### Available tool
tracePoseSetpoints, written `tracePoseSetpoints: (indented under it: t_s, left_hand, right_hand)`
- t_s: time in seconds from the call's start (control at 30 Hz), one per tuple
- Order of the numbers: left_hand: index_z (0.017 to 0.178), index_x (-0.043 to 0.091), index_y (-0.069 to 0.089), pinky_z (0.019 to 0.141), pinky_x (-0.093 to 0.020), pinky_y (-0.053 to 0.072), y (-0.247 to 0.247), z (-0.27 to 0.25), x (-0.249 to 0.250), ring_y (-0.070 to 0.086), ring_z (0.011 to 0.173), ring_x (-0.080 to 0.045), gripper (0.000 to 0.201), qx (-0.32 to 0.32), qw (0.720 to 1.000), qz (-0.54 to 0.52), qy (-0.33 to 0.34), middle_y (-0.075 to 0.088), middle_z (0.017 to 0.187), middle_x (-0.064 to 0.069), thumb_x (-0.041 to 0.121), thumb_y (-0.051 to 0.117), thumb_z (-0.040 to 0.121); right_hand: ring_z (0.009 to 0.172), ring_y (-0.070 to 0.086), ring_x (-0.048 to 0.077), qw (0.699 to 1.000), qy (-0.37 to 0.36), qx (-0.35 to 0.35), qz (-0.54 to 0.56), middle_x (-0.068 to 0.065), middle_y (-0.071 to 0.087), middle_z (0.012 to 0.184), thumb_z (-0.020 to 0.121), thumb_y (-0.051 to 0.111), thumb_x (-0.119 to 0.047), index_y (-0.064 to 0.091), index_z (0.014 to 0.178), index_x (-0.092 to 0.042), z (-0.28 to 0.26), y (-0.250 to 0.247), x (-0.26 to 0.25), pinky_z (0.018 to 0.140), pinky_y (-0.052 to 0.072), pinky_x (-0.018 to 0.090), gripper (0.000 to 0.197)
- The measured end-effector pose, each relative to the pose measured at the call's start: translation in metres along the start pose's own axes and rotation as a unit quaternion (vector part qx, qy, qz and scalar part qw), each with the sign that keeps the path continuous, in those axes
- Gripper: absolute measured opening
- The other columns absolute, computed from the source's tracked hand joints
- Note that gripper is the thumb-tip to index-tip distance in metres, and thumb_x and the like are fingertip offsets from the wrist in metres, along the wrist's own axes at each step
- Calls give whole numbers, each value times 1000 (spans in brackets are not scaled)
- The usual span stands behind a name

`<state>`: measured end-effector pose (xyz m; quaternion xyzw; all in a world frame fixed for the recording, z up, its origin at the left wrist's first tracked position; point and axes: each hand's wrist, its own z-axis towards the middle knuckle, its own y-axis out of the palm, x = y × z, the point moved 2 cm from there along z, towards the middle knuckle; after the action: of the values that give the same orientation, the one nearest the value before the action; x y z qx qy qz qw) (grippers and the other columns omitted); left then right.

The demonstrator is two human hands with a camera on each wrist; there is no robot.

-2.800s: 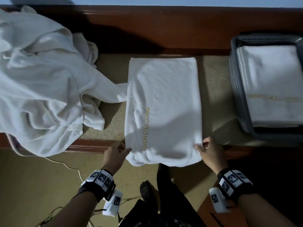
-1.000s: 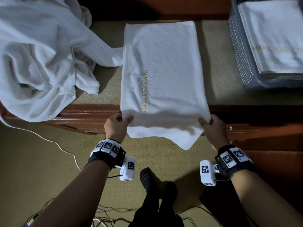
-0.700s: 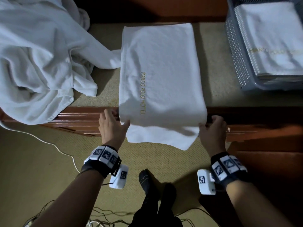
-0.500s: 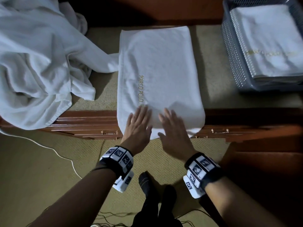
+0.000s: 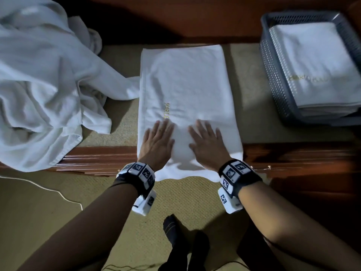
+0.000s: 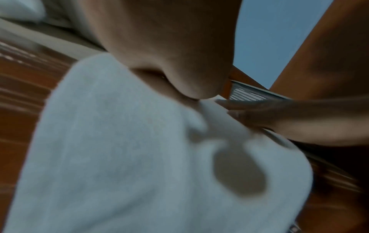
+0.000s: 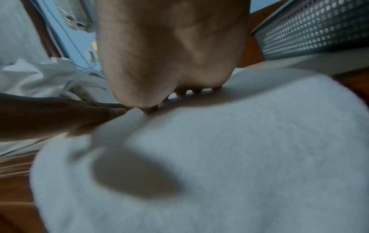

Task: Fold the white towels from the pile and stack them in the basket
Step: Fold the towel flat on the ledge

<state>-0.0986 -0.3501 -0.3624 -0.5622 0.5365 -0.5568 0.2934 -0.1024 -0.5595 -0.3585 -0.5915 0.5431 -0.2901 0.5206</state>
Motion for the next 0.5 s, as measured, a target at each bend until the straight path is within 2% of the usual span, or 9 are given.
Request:
tracePoseSetpoints:
  t_s: [0.1,0.17,0.2,0.27,0.33,0.37,0.43,0.5]
  left_hand:
    - [167,31,5,127,-50,2,-12,7,-36,-5,160,-15,61,-4,998,-6,-68,-6,173,11,46,22,110]
    - [167,28,5,127,-50,3,-17,2,-55,-4,161,-18,64,-15,995,-16,-94,-6,174,9,45,28,110]
    - [167,24,9,128,-51,6,-20,0,-61,1,161,-22,65,-17,994,-35,-100,-2,175,4,44,31,109]
    - [162,15,29,125,-52,23,-29,-1,-67,22,155,-33,62,13,987,-105,-123,17,171,-11,39,41,106]
    - [149,10,48,114,-51,40,-39,6,-71,46,136,-37,51,61,966,-179,-177,43,153,-17,27,53,102]
    - [143,10,53,109,-51,45,-44,13,-72,52,128,-37,47,80,957,-196,-199,53,143,-18,25,57,99]
    - [137,10,57,105,-48,46,-57,29,-71,57,123,-39,44,78,944,-215,-240,63,134,-19,28,62,97]
    - [134,7,60,101,-42,44,-69,49,-69,57,124,-40,43,48,932,-231,-276,65,133,-18,32,63,99]
  right_hand:
    - [159,-13,19,997,61,-33,28,-6,-18,172,107,22,-58,-3,165,-35,6,-7,35,128,1,54,67]
    - [160,-11,21,993,108,-39,38,-2,-17,172,105,18,-62,-3,166,-30,1,-16,62,128,6,54,72]
    - [160,-8,23,990,126,-40,53,0,-14,173,105,20,-62,0,166,-27,-1,-21,71,129,9,52,74]
    - [160,4,26,979,159,-31,125,4,-1,174,109,38,-46,15,166,-19,-1,-36,79,128,14,46,67]
    - [154,25,30,961,196,13,192,13,26,168,107,49,-32,36,158,-12,4,-49,85,125,25,43,56]
    - [150,32,32,954,215,29,206,16,37,162,106,52,-30,42,154,-10,8,-57,87,122,30,43,54]
    - [145,39,35,945,241,24,220,17,46,154,104,54,-32,44,152,-9,20,-68,91,119,35,44,54]
    - [140,45,35,940,252,18,231,18,50,149,103,57,-33,44,149,-5,34,-77,94,114,39,43,55]
